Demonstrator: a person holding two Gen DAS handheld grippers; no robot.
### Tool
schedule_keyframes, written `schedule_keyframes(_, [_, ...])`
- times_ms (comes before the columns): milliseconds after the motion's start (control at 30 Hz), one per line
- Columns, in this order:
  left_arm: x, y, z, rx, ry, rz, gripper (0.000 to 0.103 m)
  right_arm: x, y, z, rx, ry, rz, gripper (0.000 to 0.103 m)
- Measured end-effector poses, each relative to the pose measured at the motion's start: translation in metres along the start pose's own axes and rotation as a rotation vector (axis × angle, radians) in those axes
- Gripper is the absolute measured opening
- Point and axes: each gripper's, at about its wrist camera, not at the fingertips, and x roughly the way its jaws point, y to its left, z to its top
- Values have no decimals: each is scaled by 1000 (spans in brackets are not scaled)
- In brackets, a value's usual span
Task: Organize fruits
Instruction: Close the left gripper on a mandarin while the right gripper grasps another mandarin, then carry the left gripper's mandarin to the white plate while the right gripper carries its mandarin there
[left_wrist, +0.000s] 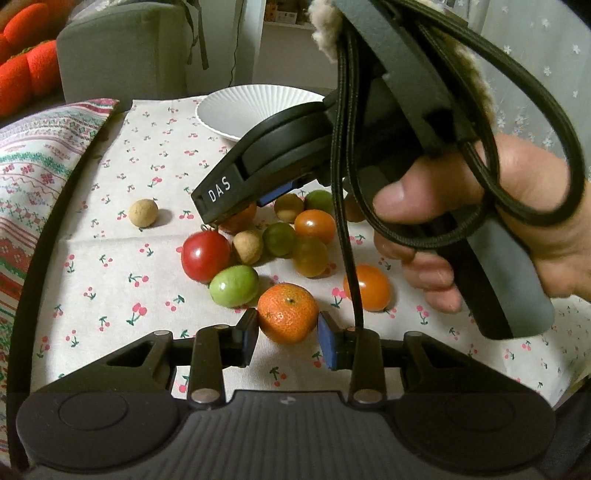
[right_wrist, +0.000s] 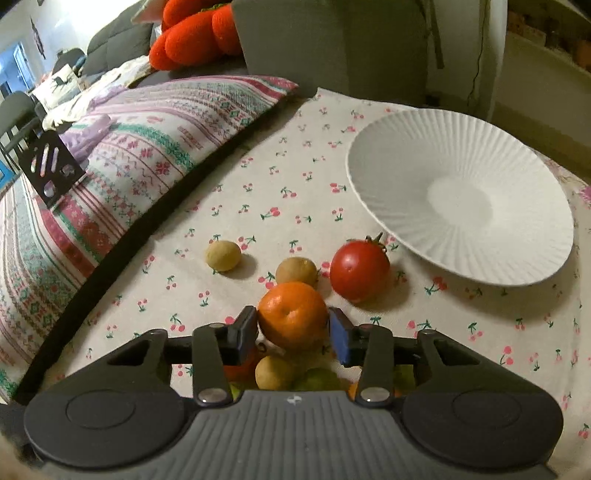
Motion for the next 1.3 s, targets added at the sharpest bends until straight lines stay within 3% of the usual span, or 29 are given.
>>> schedule_keyframes(333, [-15,6,8,-16,-55,5,26,-40,2,10,43,-76,54,37])
schedule_keyframes(700, [-25,22,18,-60,-97,52,26,-86,-3,13,63,-147,51,37])
schedule_keyframes(967, [-29,22,32,-25,-124,132,26,-92,-13,13,93,-155,45,37])
schedule_keyframes(1300, [-27,19,65,-24,-106,155,26,-99,-36,16,138,-176,22,37])
